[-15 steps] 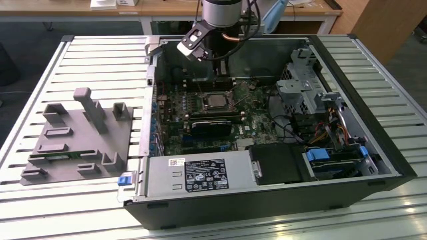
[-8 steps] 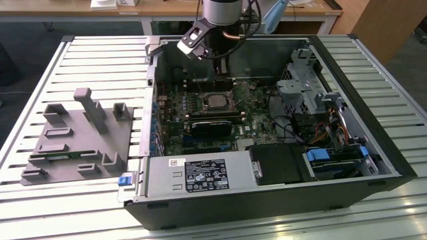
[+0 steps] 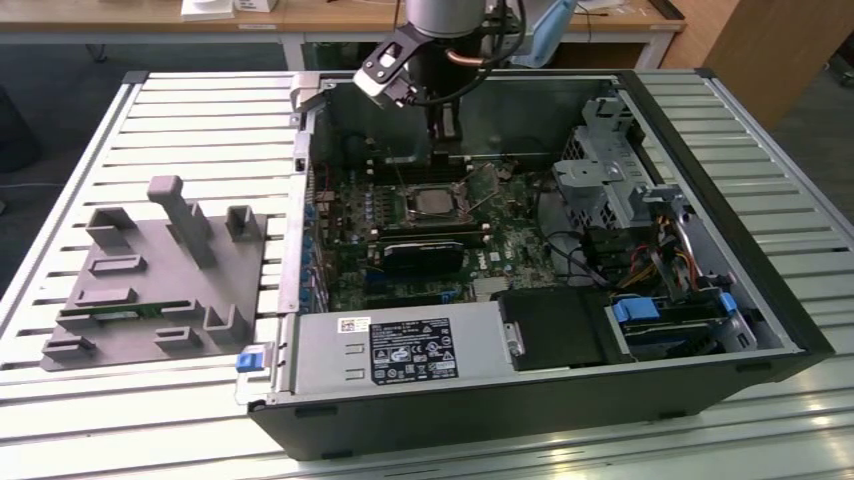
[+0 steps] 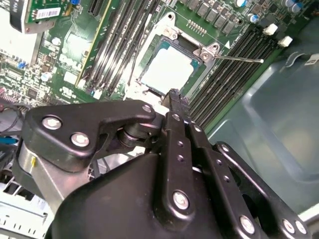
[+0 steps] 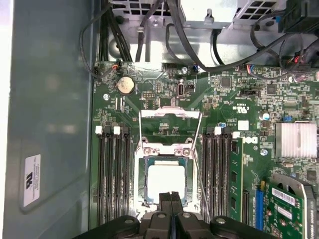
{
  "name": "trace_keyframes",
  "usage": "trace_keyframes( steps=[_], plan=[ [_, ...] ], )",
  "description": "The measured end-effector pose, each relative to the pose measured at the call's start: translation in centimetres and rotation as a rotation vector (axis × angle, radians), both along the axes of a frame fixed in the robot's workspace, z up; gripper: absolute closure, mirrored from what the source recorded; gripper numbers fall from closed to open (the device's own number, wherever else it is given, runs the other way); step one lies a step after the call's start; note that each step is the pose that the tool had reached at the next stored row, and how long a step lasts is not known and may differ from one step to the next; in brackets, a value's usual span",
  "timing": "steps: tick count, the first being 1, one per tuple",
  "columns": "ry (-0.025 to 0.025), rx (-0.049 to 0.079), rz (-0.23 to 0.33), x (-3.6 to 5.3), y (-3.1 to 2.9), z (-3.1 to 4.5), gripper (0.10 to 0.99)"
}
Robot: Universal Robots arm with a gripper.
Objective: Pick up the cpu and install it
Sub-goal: 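Close the cpu cover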
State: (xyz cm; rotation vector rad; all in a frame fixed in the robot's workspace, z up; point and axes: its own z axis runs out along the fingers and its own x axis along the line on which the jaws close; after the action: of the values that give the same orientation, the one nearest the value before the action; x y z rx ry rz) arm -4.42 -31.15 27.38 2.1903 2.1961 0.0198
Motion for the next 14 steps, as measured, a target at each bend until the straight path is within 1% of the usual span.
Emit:
trace_keyframes(
  steps=[3,8,14],
  plan=[
    [0.0000,-0.002,0.000,0.00,0.03,0.30,0.980],
    [0.0000,-0.004,0.000,0.00,0.04,1.14,0.980],
    [0.0002,-0.004,0.000,0.01,0.04,1.20,0.980]
  ],
)
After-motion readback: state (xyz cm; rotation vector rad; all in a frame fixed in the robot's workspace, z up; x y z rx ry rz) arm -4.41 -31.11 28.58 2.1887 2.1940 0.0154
